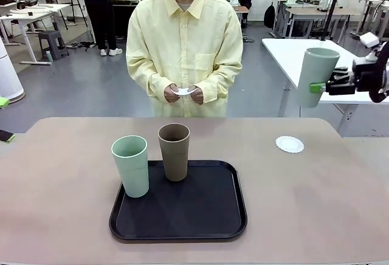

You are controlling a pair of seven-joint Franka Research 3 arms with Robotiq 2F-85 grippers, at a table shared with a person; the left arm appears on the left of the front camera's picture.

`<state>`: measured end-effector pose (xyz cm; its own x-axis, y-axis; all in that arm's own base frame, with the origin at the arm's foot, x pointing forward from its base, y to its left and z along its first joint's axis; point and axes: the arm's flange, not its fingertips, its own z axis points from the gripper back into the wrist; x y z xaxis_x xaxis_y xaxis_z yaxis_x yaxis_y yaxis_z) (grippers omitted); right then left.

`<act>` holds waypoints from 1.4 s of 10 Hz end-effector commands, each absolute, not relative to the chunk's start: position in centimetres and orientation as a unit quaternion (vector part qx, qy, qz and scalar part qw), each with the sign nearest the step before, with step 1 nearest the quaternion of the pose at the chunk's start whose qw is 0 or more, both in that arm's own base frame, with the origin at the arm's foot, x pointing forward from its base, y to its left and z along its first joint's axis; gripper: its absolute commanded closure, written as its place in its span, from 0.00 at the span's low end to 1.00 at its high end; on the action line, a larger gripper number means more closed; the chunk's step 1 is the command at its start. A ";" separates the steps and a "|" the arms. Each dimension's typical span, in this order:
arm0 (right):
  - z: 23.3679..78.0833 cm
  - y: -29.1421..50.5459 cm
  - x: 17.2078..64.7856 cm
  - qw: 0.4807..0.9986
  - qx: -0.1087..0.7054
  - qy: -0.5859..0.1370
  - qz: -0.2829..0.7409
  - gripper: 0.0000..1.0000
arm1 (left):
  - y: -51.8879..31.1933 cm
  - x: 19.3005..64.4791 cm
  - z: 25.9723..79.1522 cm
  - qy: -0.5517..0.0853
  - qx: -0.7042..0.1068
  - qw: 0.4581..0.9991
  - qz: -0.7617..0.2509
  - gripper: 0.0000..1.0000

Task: Place coasters on the table and set cups on them.
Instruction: Pick up one Reusable plastic cup and place it on a coaster set by the human.

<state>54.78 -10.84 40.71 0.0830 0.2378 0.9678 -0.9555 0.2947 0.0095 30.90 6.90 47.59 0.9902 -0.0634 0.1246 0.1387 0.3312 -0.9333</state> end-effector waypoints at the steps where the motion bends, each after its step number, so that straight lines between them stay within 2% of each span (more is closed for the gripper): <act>1: 39.6 -11.3 55.1 0.621 0.345 -0.489 0.506 0.17 | 7.0 30.8 47.7 -0.037 -0.578 0.813 -0.065 0.00; 6: 32.8 -10.8 56.4 0.616 0.370 -0.455 0.526 0.17 | 7.0 30.8 47.7 -0.037 -0.578 0.813 -0.065 0.00; 14: 28.7 -9.4 59.3 0.635 0.395 -0.422 0.512 0.17 | 7.0 30.8 47.7 -0.037 -0.578 0.813 -0.065 0.00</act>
